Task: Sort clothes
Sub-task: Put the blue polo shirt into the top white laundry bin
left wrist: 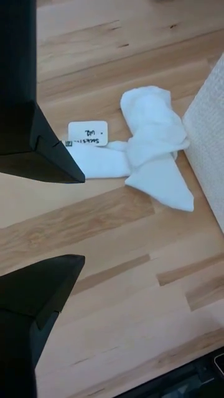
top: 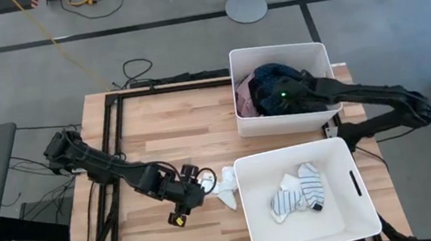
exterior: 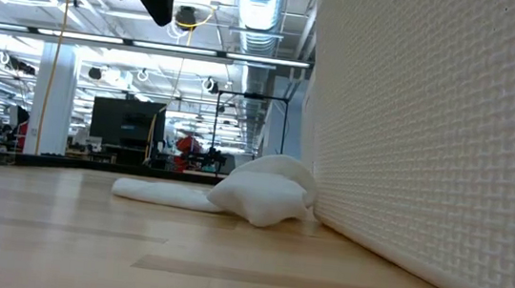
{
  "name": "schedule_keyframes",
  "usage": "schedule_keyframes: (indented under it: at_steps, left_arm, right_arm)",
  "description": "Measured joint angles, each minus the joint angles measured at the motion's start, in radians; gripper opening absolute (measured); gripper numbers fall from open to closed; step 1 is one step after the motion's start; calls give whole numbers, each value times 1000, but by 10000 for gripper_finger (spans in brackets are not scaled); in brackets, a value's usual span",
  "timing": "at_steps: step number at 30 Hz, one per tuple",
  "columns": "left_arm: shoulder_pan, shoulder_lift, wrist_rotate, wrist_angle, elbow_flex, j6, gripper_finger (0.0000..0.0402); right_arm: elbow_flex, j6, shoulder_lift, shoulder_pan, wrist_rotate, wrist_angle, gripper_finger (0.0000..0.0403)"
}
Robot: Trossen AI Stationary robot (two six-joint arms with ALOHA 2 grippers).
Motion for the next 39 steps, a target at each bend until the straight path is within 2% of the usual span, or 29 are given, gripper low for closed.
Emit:
schedule_keyframes:
  at_steps: [12, 19, 25, 39]
  left_arm:
    - [-40, 0, -2, -5, 0, -22, 194]
    - [-61, 0, -19, -20, 0, -39, 194]
    - [-73, 0, -25, -29, 0, -52, 194]
    - [-74, 0, -52, -31, 0, -49, 194]
  right_arm:
    - [6, 1, 234, -107, -172, 3, 14]
    - [5, 0, 275, -118, -223, 11, 38]
    - [-3, 7, 168, -92, -262, 8, 70]
    - [-4, 36, -274, 80, -276, 8, 167]
